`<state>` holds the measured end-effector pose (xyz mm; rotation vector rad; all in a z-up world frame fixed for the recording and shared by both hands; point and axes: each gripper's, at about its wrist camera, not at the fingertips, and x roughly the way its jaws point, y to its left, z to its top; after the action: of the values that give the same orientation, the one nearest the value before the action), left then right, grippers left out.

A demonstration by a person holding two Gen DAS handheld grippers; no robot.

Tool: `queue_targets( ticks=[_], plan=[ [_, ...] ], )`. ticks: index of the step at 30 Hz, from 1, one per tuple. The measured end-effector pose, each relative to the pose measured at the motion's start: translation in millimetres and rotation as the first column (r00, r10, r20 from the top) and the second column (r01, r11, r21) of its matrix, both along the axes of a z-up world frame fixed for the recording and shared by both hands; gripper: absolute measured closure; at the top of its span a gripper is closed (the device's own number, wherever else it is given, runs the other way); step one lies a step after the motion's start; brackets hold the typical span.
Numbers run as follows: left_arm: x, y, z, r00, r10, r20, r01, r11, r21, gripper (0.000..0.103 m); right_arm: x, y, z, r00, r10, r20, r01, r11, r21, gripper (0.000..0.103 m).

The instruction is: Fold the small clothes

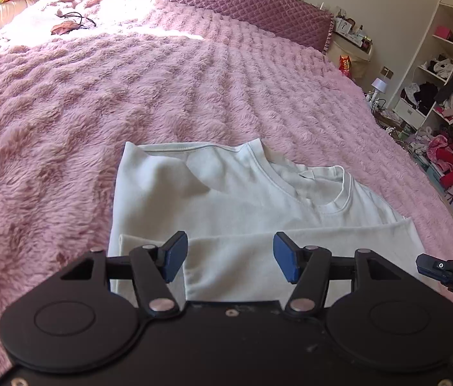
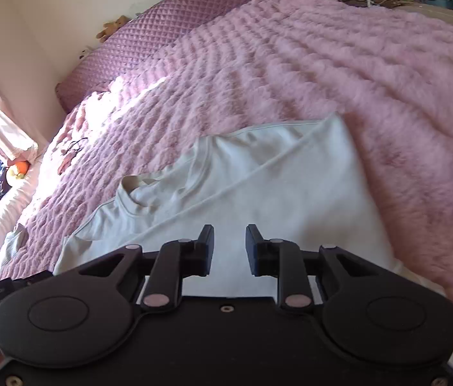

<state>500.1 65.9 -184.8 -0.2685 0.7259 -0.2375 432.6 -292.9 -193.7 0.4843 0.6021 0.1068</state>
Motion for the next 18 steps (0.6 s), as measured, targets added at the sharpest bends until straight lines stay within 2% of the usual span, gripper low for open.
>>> queue_targets(
  ticks=[3, 5, 7, 9, 11, 14, 17, 18],
  plan=[
    [34, 2, -13, 0.999, 0.018, -0.050, -0.020, 0.999, -0.045, 0.045, 35, 22, -7, 0.994, 0.105, -0.010, -0.105, 0.994, 0.026, 0.081],
    [52, 11, -25, 0.993, 0.079, -0.086, -0.081, 0.997, -0.020, 0.045, 51, 28, -14, 0.991, 0.123, -0.042, -0.123, 0.992, 0.019, 0.080],
    [63, 27, -35, 0.990, 0.115, -0.087, -0.118, 0.993, -0.028, 0.046, 64, 18, -26, 0.994, 0.064, -0.090, -0.065, 0.998, -0.014, 0.081],
    [69, 44, -39, 0.989, 0.131, -0.073, -0.136, 0.988, -0.069, 0.047, 63, -8, -32, 0.997, -0.021, -0.078, 0.018, 0.999, -0.029, 0.087],
    [71, 58, -37, 0.981, 0.185, -0.053, -0.188, 0.981, -0.050, 0.047, 58, -33, -33, 0.992, -0.097, -0.077, 0.094, 0.995, -0.037, 0.087],
    [76, 73, -37, 0.981, 0.182, -0.069, -0.190, 0.974, -0.123, 0.045, 52, -57, -38, 0.990, -0.109, -0.087, 0.109, 0.994, 0.003, 0.090],
    [79, 63, -29, 0.983, 0.169, -0.066, -0.172, 0.984, -0.045, 0.047, 51, -53, -30, 0.989, -0.115, -0.091, 0.113, 0.993, -0.033, 0.090],
    [76, 58, -23, 0.985, 0.161, -0.058, -0.164, 0.985, -0.049, 0.046, 49, -50, -26, 0.989, -0.123, -0.085, 0.120, 0.992, -0.033, 0.086]
  ],
)
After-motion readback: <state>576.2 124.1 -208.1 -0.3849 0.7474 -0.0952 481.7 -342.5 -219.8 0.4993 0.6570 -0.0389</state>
